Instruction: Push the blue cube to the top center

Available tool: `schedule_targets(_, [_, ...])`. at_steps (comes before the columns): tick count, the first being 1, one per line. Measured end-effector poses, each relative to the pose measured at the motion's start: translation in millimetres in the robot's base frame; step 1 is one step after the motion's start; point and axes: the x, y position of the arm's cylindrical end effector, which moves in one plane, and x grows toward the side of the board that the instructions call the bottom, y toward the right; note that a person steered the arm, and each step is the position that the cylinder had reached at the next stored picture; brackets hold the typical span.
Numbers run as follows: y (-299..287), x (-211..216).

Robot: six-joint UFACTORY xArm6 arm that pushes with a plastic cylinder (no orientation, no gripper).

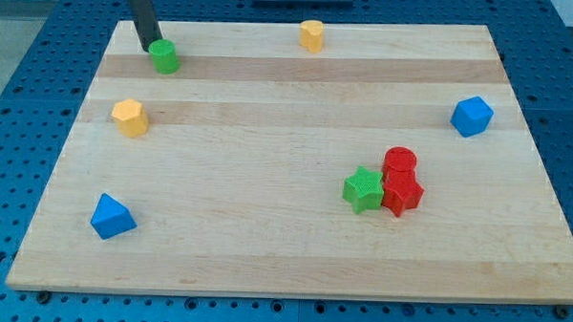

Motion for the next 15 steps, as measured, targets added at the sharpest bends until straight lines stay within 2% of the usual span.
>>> schedule_targets(2, [40.2,39.5])
schedule_targets(5, [30.2,72.9])
schedule_targets(8, [34.1,140.0])
schedule_targets(13, [195.7,149.5])
schedule_targets(15, [213.4,164.0])
